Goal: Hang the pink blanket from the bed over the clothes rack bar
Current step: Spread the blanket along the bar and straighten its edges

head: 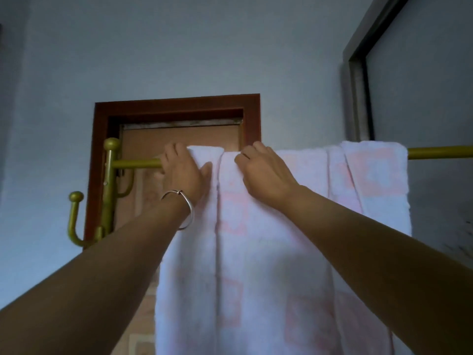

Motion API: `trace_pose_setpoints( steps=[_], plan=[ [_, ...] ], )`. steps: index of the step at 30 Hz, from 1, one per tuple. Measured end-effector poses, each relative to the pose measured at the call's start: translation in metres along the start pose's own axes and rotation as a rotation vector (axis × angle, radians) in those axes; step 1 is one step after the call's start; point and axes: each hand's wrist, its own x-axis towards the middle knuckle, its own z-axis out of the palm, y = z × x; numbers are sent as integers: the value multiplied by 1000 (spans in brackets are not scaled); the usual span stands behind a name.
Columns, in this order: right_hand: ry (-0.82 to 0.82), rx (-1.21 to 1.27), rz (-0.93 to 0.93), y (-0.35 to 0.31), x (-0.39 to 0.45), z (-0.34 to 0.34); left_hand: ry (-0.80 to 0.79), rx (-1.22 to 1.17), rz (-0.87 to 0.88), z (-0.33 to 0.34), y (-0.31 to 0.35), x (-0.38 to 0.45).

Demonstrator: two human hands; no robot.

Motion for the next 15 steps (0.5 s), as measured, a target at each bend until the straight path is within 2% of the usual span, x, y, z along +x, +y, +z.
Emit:
trace_pose_setpoints(
  steps=[3, 8, 10, 12, 15],
  plan=[
    [-21, 176, 44, -29, 8, 6, -180, -201, -70, -19, -23, -1],
    [-131, 463, 296, -60, 20, 11, -438, -466, -217, -33, -36, -10],
    [-150, 564, 393, -65, 23, 12, -494, -656, -258, -36, -35, -11],
    [-166, 680, 495, -64, 24, 11, -523, -869, -378, -38, -30, -10],
    [-105, 868, 630, -60, 23, 8, -529, -977, -440, -35, -28, -6]
  ],
)
